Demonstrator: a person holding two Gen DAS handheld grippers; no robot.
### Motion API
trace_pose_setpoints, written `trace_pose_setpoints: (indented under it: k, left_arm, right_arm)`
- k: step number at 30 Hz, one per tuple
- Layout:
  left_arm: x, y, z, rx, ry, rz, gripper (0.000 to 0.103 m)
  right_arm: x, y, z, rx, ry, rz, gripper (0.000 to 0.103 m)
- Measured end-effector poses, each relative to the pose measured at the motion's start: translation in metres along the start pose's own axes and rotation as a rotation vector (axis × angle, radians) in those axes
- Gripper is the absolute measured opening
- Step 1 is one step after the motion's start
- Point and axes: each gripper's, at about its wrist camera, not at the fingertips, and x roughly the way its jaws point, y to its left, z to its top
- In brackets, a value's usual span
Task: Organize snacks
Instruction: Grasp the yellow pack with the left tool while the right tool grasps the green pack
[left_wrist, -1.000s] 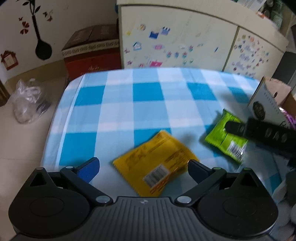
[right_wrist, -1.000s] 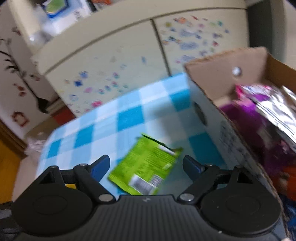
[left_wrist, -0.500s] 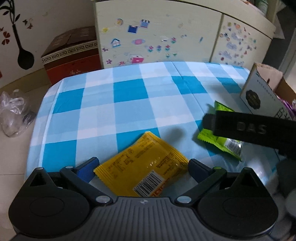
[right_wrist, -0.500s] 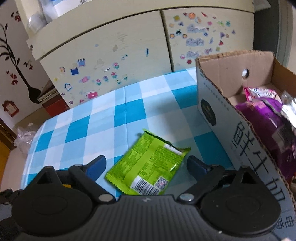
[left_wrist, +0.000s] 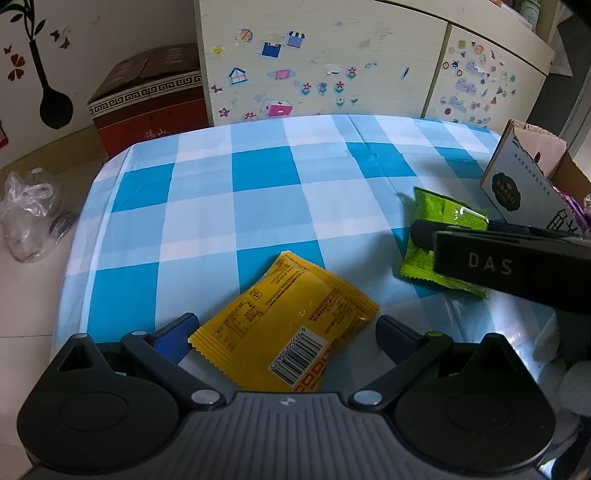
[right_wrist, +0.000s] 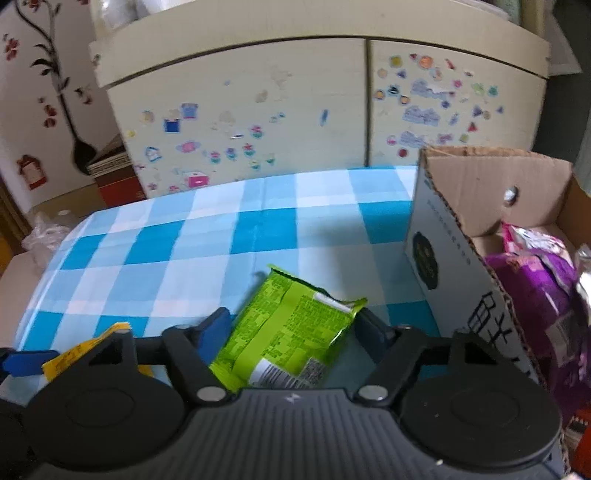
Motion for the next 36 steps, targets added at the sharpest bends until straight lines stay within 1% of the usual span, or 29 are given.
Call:
trace_pose_setpoints:
  k: [1,3,5,6,7,9,11,12,14,15,16,17,20,23,25,26,27,30,32,33,34,35,36]
  left_arm:
    - [-0.001,0.001,-0.001,-0.004,0.000,-0.006,0.100]
    - [-0.006,0.001,-0.003,-0.006,0.000,-0.006,0.091]
    - [-0.011,0.002,-0.006,-0.009,0.000,0.000,0.085]
    - [-0.014,0.004,-0.009,-0.026,0.007,-0.002,0.081]
    - [-0.017,0.006,-0.010,-0.043,0.009,0.004,0.080]
    - [-0.021,0.010,-0.015,-0.076,0.024,0.029,0.076]
    - [-0.025,0.014,-0.019,-0.107,0.020,0.033,0.076]
    - [-0.026,0.015,-0.021,-0.111,0.016,0.035,0.076]
    - [-0.028,0.017,-0.022,-0.122,0.006,0.028,0.076]
    - [-0.029,0.018,-0.022,-0.124,0.002,0.025,0.077]
    - [-0.030,0.019,-0.020,-0.123,-0.010,0.023,0.077]
    - [-0.031,0.020,-0.018,-0.116,-0.027,0.021,0.080]
    - [-0.033,0.017,-0.013,-0.071,-0.066,0.021,0.093]
    - [-0.024,0.010,-0.010,-0.006,-0.073,0.066,0.095]
    - [-0.014,0.008,-0.010,0.011,-0.049,0.067,0.097]
    - [-0.011,0.008,-0.011,0.009,-0.039,0.068,0.101]
    - [-0.010,0.009,-0.012,-0.005,-0.048,0.082,0.103]
    - [-0.006,0.010,-0.010,-0.024,-0.037,0.076,0.103]
    - [-0.007,0.008,-0.010,-0.017,-0.040,0.084,0.103]
    - [-0.007,0.007,-0.011,-0.014,-0.043,0.082,0.102]
    - [-0.008,0.007,-0.011,-0.016,-0.044,0.068,0.095]
    - [-0.009,0.008,-0.010,-0.029,-0.042,0.033,0.084]
    - [-0.012,0.008,-0.009,-0.038,-0.042,0.015,0.077]
  right_arm:
    - [-0.001,0.000,0.000,-0.007,0.002,0.010,0.068]
    - [-0.004,-0.002,-0.001,-0.015,0.007,0.043,0.067]
    - [-0.008,-0.007,-0.002,0.003,0.018,0.106,0.065]
    - [-0.009,-0.010,-0.003,0.014,0.025,0.133,0.064]
    - [-0.011,-0.011,-0.003,0.017,0.030,0.147,0.063]
    - [-0.015,-0.012,-0.005,0.007,0.035,0.140,0.061]
    - [-0.018,-0.012,-0.007,0.023,0.040,0.123,0.061]
    - [-0.019,-0.013,-0.008,0.039,0.043,0.125,0.064]
    - [-0.021,-0.015,-0.009,0.075,0.049,0.125,0.070]
    - [-0.022,-0.015,-0.010,0.091,0.052,0.117,0.078]
    - [-0.022,-0.015,-0.010,0.106,0.051,0.109,0.083]
    - [-0.022,-0.014,-0.010,0.111,0.048,0.106,0.083]
    - [-0.018,-0.007,-0.010,0.099,0.044,0.074,0.085]
    - [-0.014,0.001,-0.010,0.079,0.038,0.045,0.091]
    - [-0.012,0.008,-0.011,0.038,0.039,0.011,0.092]
    - [-0.010,0.012,-0.011,0.009,0.039,-0.009,0.092]
    - [-0.009,0.015,-0.012,-0.012,0.040,-0.021,0.092]
    - [-0.004,0.023,-0.015,-0.074,0.029,-0.061,0.091]
    - [-0.002,0.024,-0.016,-0.081,0.024,-0.073,0.091]
    - [-0.002,0.025,-0.016,-0.086,0.021,-0.075,0.090]
    - [-0.003,0.024,-0.016,-0.086,0.016,-0.071,0.085]
    - [-0.004,0.023,-0.016,-0.083,0.009,-0.071,0.082]
    - [-0.005,0.022,-0.015,-0.081,0.005,-0.073,0.073]
